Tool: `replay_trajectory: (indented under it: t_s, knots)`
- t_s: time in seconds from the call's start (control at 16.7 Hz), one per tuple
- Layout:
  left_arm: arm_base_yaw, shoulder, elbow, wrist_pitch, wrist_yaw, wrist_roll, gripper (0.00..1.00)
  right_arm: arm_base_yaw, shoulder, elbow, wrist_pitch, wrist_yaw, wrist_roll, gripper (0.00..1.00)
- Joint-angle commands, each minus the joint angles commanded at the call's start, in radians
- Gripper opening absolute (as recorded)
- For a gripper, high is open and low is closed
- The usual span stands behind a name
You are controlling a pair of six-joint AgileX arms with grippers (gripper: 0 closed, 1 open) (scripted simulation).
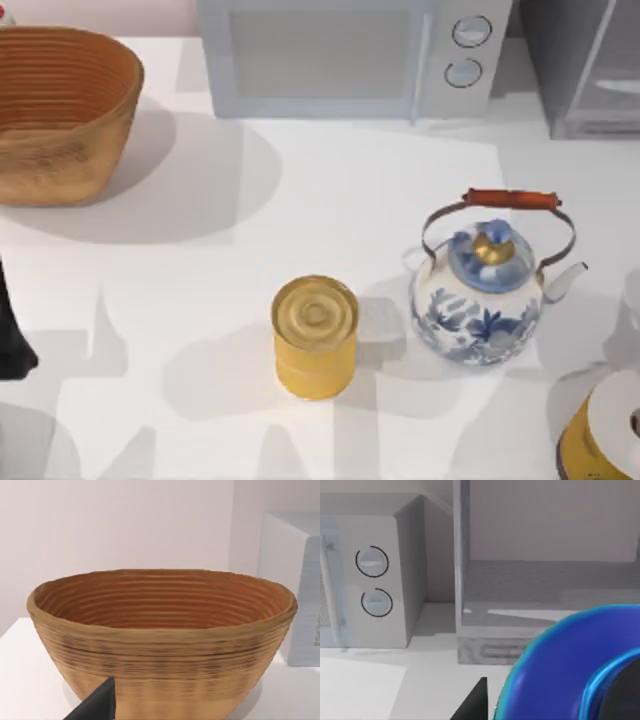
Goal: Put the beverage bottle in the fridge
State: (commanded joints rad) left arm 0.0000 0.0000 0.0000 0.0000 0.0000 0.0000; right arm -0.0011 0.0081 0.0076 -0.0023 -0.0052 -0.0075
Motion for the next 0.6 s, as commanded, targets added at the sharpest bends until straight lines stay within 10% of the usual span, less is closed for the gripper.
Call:
replay_trajectory:
  t_s: [0.6]
  knots:
    - [0.0, 0.0, 0.0, 0.0, 0.0, 0.0, 1.0, -0.006, 0.101, 0.048, 0.065, -0.027, 0.011, 0.01]
